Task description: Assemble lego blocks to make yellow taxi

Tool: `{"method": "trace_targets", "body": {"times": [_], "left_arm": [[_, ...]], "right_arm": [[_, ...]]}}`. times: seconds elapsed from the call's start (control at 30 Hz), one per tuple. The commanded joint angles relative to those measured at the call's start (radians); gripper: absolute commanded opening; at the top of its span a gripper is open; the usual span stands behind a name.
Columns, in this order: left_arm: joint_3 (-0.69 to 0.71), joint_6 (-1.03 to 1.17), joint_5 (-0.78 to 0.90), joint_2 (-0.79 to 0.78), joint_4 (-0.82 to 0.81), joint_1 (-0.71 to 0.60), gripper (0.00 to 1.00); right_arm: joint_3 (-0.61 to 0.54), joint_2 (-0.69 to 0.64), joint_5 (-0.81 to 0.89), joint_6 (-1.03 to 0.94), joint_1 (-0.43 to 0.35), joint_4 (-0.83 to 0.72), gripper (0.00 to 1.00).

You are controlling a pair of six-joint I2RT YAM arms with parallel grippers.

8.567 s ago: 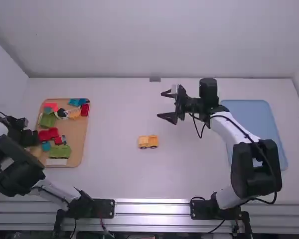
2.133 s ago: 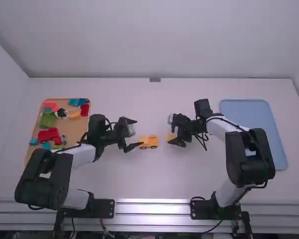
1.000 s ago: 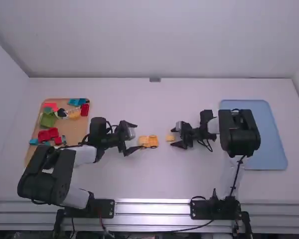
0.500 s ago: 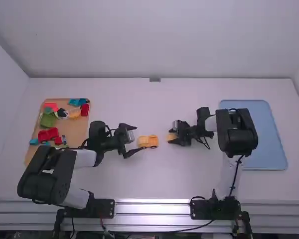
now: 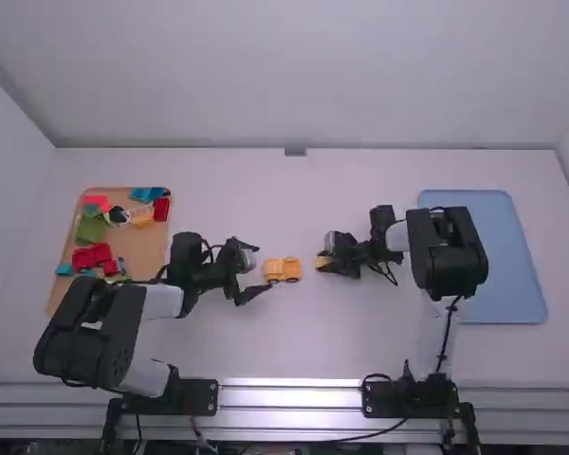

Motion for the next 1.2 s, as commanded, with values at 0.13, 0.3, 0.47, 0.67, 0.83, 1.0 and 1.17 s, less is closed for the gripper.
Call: {"method": "trace_targets", "body": {"times": [0.13, 0.3, 0.47, 0.67, 0.83, 1.0, 1.17], "left_arm": [[0.071, 0.035, 0.036, 0.116, -0.006, -0.006, 0.99], [0.147, 0.035, 0.102, 0.206, -0.012, -0.006, 0.99], [0.185, 0.077, 0.117, 0.252, -0.053, -0.006, 0.99], [0.215, 0.147, 0.116, 0.306, -0.101, -0.021, 0.99], [0.256, 0.198, 0.114, 0.367, -0.105, -0.037, 0.99], [0.321, 0.218, 0.071, 0.438, -0.153, -0.04, 0.99], [0.381, 0.339, 0.126, 0.483, -0.264, -0.043, 1.0]], "right_arm": [[-0.008, 0.021, -0.019, 0.021, -0.021, -0.007, 0.47], [-0.009, 0.021, -0.021, 0.021, -0.024, -0.021, 0.48], [-0.009, 0.021, -0.019, 0.011, -0.008, -0.026, 0.24], [-0.008, 0.021, -0.054, 0.013, -0.024, -0.029, 0.18], [-0.008, 0.004, -0.131, 0.02, -0.026, -0.033, 0.19], [-0.008, -0.056, -0.113, 0.096, -0.01, -0.037, 0.18], [-0.009, -0.144, -0.045, 0.134, 0.039, -0.079, 0.13]]}}
